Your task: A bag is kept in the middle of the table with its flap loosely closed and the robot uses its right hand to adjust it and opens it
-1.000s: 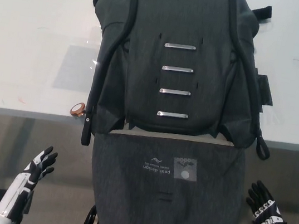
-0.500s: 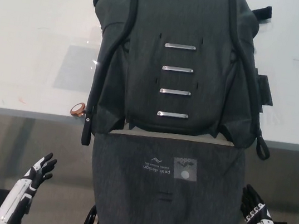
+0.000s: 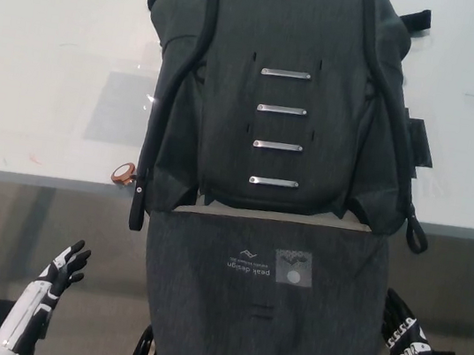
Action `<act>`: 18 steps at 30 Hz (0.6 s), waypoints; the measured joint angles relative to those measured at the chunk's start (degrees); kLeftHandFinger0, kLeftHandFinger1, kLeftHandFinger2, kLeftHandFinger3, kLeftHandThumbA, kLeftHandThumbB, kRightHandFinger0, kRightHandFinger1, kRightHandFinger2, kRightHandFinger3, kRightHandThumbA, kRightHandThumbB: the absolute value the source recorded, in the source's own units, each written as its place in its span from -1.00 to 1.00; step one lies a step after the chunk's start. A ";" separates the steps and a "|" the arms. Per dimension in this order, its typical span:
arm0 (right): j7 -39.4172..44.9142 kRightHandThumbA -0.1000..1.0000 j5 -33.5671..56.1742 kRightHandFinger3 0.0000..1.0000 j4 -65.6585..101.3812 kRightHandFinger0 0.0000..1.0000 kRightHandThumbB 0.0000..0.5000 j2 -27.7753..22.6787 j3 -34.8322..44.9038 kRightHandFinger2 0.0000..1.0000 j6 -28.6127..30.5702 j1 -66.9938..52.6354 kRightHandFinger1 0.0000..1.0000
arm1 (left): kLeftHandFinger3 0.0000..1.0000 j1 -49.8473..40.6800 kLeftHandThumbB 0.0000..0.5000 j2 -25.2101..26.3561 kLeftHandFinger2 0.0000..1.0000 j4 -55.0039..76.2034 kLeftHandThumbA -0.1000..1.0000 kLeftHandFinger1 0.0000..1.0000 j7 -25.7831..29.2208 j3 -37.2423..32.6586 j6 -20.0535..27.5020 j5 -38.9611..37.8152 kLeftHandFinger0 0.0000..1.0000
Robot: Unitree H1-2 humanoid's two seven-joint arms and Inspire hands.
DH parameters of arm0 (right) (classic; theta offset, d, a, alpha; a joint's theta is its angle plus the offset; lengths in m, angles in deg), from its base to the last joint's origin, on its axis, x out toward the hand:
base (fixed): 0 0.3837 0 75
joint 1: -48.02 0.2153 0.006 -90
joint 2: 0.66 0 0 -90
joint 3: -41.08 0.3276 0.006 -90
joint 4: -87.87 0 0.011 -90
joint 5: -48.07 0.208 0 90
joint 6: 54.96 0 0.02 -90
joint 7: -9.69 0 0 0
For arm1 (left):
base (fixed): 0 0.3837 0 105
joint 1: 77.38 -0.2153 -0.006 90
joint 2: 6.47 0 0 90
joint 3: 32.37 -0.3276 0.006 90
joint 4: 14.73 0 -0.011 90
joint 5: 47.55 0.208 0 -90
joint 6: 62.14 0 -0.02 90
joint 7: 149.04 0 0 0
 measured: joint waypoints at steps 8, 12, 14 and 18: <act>0.62 1.00 0.04 1.00 -0.03 1.00 0.46 -0.40 -0.14 1.00 -0.26 0.65 1.00 | 1.00 -0.01 1.00 -0.01 1.00 0.03 1.00 1.00 -0.01 0.10 0.00 -0.14 1.00; 0.89 1.00 0.09 1.00 -0.06 1.00 0.39 -0.57 -0.15 1.00 -0.41 0.93 1.00 | 1.00 -0.03 1.00 -0.02 1.00 0.12 1.00 1.00 0.01 0.11 -0.01 -0.07 1.00; 0.98 1.00 0.11 1.00 -0.05 1.00 0.38 -0.57 -0.16 1.00 -0.53 0.84 1.00 | 1.00 -0.08 1.00 -0.03 1.00 0.16 1.00 1.00 0.01 0.10 -0.01 -0.06 1.00; 1.06 1.00 0.10 1.00 -0.07 1.00 0.38 -0.63 -0.16 1.00 -0.55 0.82 1.00 | 1.00 -0.05 1.00 -0.05 1.00 0.15 1.00 1.00 0.00 0.11 0.00 -0.08 1.00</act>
